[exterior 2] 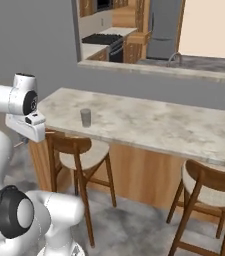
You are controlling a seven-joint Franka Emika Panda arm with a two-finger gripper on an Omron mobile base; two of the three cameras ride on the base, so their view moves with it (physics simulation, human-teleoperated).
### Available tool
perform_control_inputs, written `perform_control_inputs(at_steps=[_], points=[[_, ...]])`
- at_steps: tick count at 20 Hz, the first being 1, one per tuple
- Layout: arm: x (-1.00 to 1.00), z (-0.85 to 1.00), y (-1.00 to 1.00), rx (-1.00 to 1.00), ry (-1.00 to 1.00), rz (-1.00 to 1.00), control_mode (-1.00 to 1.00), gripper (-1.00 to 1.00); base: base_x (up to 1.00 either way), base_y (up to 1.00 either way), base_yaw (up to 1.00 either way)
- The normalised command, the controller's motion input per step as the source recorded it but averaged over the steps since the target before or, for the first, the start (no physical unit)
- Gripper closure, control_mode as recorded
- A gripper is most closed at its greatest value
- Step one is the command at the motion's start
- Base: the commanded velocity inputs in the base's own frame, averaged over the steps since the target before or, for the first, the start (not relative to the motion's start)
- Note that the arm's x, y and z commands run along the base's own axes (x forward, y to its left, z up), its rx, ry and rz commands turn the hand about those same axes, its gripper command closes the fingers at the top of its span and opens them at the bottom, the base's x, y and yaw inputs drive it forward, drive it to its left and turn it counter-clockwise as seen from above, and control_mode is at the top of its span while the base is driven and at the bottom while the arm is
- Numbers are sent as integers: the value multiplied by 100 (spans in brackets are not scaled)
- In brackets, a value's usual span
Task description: Take a straw from the drawer in front and place it inside the glass cup on the dining counter.
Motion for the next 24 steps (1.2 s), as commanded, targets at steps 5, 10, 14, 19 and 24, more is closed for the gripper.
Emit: perform_control_inputs(at_steps=[5,10,14,19,24], points=[[0,0,0,0,0,0,100,100,53,51,-21],[0,0,0,0,0,0,100,100,58,50,-22],[0,0,0,0,0,0,100,100,62,47,-24],[0,0,0,0,0,0,100,100,57,42,-23],[0,0,0,0,0,0,100,100,50,39,-21]])
